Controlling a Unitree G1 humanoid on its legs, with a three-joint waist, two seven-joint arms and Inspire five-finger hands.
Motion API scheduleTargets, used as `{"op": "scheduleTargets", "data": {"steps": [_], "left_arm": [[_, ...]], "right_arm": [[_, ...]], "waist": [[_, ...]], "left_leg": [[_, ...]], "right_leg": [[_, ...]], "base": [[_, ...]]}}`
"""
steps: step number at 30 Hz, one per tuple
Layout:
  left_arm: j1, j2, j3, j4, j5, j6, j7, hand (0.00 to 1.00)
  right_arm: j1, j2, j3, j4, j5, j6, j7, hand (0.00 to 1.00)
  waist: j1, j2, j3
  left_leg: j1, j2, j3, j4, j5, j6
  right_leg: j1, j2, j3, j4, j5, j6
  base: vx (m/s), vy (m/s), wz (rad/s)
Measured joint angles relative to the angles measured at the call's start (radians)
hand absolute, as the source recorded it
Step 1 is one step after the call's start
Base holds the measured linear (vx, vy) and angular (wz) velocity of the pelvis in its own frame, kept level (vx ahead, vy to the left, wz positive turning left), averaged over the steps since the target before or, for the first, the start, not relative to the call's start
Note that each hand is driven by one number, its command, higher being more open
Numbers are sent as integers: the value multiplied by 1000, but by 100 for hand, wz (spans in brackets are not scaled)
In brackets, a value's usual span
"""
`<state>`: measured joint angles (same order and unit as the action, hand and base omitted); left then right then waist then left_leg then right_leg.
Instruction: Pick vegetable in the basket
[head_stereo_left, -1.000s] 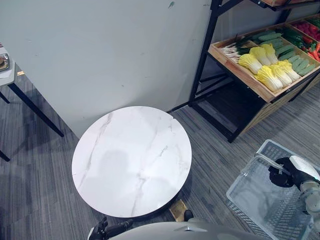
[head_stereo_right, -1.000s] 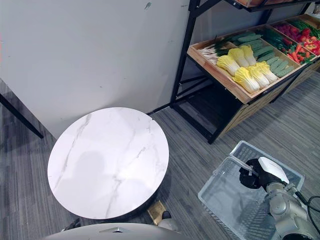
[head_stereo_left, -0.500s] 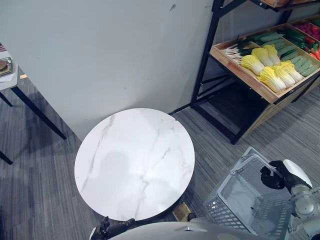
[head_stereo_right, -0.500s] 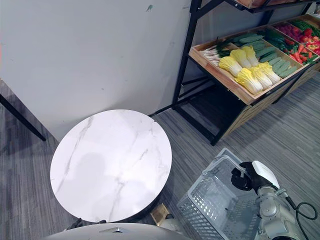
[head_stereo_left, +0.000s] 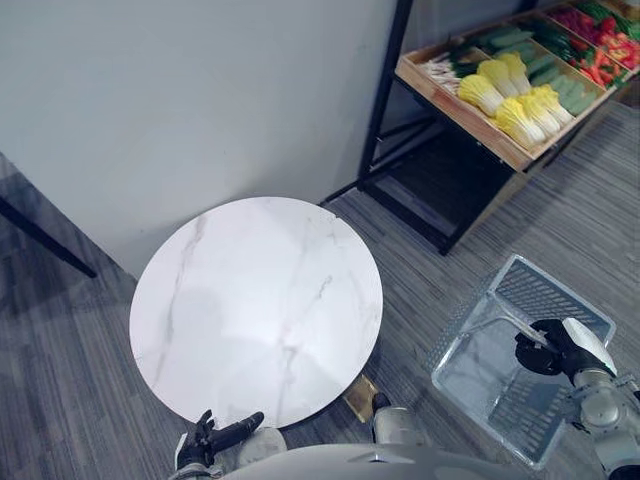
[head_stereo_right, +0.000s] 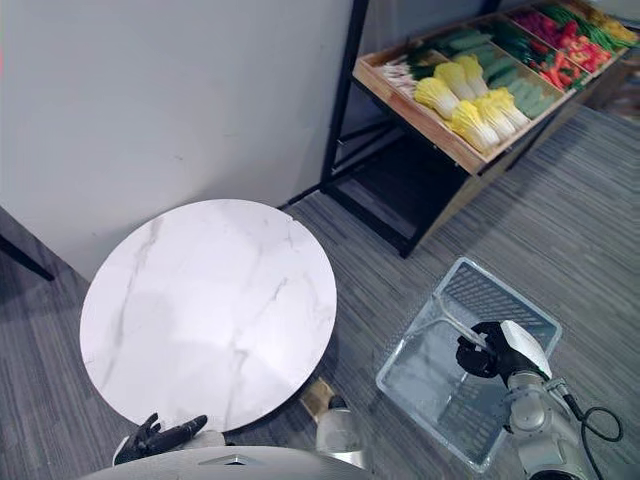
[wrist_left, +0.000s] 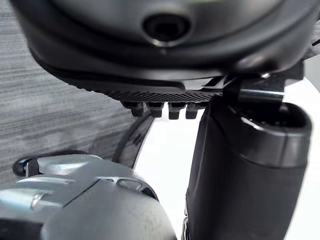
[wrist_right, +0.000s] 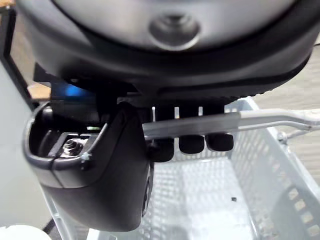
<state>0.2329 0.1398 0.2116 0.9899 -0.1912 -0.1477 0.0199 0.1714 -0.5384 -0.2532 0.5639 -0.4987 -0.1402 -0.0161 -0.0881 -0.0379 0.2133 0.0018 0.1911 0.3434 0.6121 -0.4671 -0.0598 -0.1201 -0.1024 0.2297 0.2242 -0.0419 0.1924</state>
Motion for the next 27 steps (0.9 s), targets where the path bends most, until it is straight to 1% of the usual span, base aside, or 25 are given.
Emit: {"op": "scheduleTargets", "data": {"steps": [2,3,4,5,6,7,8,9,10,11,12,13,14,15,16,17,18,19,20,21,22,23,24,27], "left_arm": [[-9,29,2,-2,2,0,3,100],[-9,39,3,-10,5,1,3,100],[-9,40,4,-15,6,2,3,100],[-9,38,11,-20,7,9,2,100],[-11,35,14,-21,6,20,1,100],[-11,34,18,-22,7,21,0,100],[-11,34,35,-21,7,21,-1,100],[-5,36,40,-22,6,21,1,100],[0,39,43,-22,6,21,3,100],[1,43,53,-21,7,23,2,100],[0,39,63,-20,7,27,1,100],[-2,28,79,-18,6,38,-1,100],[-3,24,79,-17,6,38,-2,100],[-1,16,81,-17,6,29,-6,100],[-3,20,78,-21,6,21,-4,100],[-3,30,78,-27,5,19,3,100],[-6,35,81,-21,-3,24,10,100],[-7,23,85,-19,-6,24,17,100],[-9,14,88,-18,-7,23,19,100],[-16,-7,82,-16,-7,21,22,100],[-22,-10,76,-17,-7,19,22,100],[-26,-17,76,-12,-8,21,22,100],[-27,-31,77,-3,-16,21,23,100],[-28,-40,76,7,-38,23,23,100]], "right_arm": [[1,34,0,-2,6,2,0,0],[4,42,0,-6,8,8,1,0],[13,42,0,-18,14,18,1,0],[24,42,-8,-32,15,28,1,0],[26,42,-16,-36,15,38,1,0],[26,42,-18,-40,15,42,1,0],[31,42,-18,-56,15,50,3,0],[31,42,-19,-68,15,52,3,0],[27,40,-19,-94,17,52,3,0],[12,36,-19,-122,17,52,3,0],[-2,32,-15,-127,17,52,3,0],[-53,31,8,-131,21,53,1,0],[-70,30,15,-133,38,52,0,0],[-108,32,35,-140,45,51,-4,0],[-113,31,44,-146,45,45,-5,0],[-128,28,72,-149,46,38,-5,0],[-167,20,117,-150,48,37,-5,0],[-195,7,155,-152,49,34,-5,0],[-202,-7,176,-159,51,30,-5,0],[-205,-42,209,-177,54,17,-4,0],[-205,-63,227,-186,55,12,-1,0],[-206,-67,231,-186,55,11,0,0],[-206,-69,235,-186,56,7,0,0],[-175,-84,233,-221,80,-1,1,0]], "waist": [[-1,-10,13],[-2,-14,24],[-1,-15,29],[-3,-14,32],[-3,0,29],[-3,7,30],[-3,8,31],[2,6,27],[13,8,19],[30,2,20],[32,1,20],[45,-4,20],[55,7,6],[73,3,-4],[68,-14,-5],[77,-41,-12],[94,-53,-13],[98,-43,-15],[98,-33,-17],[97,-9,-16],[91,3,-15],[91,8,-15],[88,13,-18],[75,12,-16]], "left_leg": [[-23,17,22,32,-9,3],[-36,31,35,51,-13,9],[-38,32,40,52,-14,11],[-40,33,55,42,-6,26],[-41,44,78,21,11,38],[-41,50,85,12,18,38],[-32,53,97,-15,37,38],[-26,54,111,-36,51,34],[-31,68,139,-41,58,28],[-33,80,169,-26,60,24],[-46,81,180,-15,66,23],[-67,83,181,-40,100,59],[-73,82,178,-94,106,64],[-58,90,233,-166,167,3],[-60,81,242,-163,176,15],[-62,81,270,-154,179,15],[-65,104,308,-125,179,15],[-64,122,322,-119,183,12],[-63,132,326,-122,186,8],[-61,153,326,-128,196,-7],[-57,162,322,-131,211,-16],[-50,168,321,-134,220,-20],[-32,176,321,-158,248,-22],[-4,192,320,-192,315,-19]], "right_leg": [[-17,10,17,-20,26,-3],[-20,13,9,-47,47,-27],[-20,8,-5,-59,57,-46],[-24,-20,-74,-79,53,-110],[-53,-35,-147,-31,23,-155],[-73,-44,-173,25,21,-158],[-86,-57,-230,141,16,-165],[-83,-71,-269,223,3,-182],[-82,-88,-325,286,-41,-193],[-99,-99,-378,289,-33,-169],[-108,-86,-412,284,-23,-166],[-104,-48,-408,181,25,-224],[-88,-24,-382,102,57,-229],[-108,-36,-389,156,8,-224],[-114,-67,-412,224,-35,-200],[-99,-113,-462,234,-67,-152],[-102,-110,-512,211,-70,-138],[-94,-94,-540,172,-65,-131],[-79,-83,-557,143,-66,-131],[-61,-69,-596,106,-71,-136],[-57,-60,-615,107,-72,-142],[-49,-49,-614,98,-67,-148],[-20,-24,-617,54,-50,-164],[62,35,-622,-83,11,-190]], "base": [[-140,34,-46],[-122,20,-31],[-172,52,-32],[-137,55,-30],[-119,48,-29],[-23,-3,-29],[20,-32,-28],[53,-69,-49],[72,-101,-78],[78,-122,-82],[21,-124,-103],[-44,-97,-88],[-97,-109,-128],[-54,-93,-82],[14,-119,-83],[26,-186,-71],[4,-201,-96],[-33,-194,-80],[1,-167,-44],[-10,-184,-14],[-13,-181,-4],[-23,-175,-3],[-1,-201,-8],[5,-212,-9]]}}
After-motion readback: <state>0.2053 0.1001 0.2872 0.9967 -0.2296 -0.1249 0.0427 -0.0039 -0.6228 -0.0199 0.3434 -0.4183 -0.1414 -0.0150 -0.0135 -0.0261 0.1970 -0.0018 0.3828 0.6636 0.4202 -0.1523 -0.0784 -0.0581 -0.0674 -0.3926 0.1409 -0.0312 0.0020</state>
